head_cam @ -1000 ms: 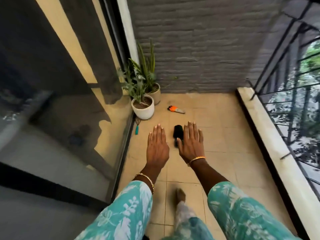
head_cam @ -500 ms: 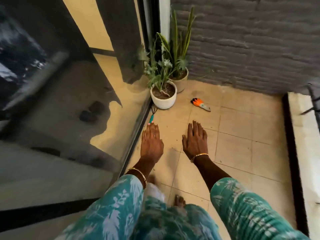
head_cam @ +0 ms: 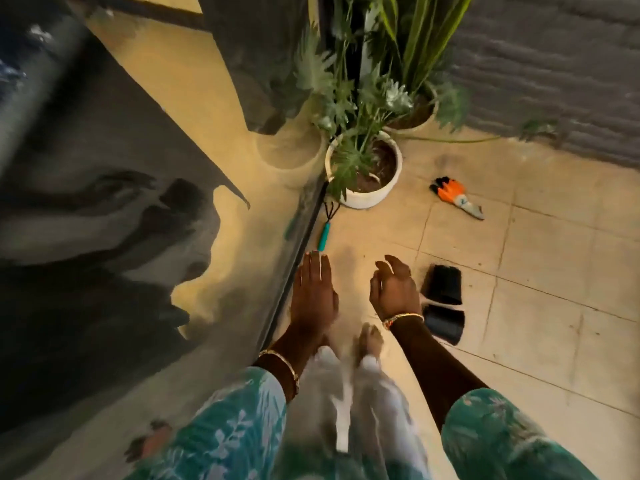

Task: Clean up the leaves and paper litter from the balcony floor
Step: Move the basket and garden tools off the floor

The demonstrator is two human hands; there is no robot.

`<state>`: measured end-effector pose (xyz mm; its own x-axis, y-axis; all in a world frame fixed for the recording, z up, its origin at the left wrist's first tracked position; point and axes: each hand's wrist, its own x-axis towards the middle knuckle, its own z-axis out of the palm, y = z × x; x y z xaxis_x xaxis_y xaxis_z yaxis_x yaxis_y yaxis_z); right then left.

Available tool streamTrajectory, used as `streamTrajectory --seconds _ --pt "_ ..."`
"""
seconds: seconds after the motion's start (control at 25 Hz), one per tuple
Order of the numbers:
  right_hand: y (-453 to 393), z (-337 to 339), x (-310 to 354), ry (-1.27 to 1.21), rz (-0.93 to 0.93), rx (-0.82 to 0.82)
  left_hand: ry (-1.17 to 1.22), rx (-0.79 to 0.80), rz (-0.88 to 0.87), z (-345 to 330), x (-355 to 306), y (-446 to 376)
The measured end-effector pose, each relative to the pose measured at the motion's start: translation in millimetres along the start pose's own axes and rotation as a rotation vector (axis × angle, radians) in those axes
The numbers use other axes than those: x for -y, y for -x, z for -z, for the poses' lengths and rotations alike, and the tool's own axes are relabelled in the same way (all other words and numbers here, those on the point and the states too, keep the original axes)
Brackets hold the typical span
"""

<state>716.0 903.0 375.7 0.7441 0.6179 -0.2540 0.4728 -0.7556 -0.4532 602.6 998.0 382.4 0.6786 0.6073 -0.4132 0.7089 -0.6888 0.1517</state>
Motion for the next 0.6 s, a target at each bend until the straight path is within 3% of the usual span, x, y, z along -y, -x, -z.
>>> streamTrajectory --seconds 0.12,0.4,0.6 --pt "-76 -75 -21 -0.149 -0.105 0.107 0.038 0.025 0.037 -67 30 -74" --pt "-227 -278 -72 -0.256 -0.162 0.3 0.26 0.162 0.187 -247 107 -233" --pt "-329 -400 -93 -0.319 -0.325 0.395 0.372 0.162 0.254 -323 133 -308"
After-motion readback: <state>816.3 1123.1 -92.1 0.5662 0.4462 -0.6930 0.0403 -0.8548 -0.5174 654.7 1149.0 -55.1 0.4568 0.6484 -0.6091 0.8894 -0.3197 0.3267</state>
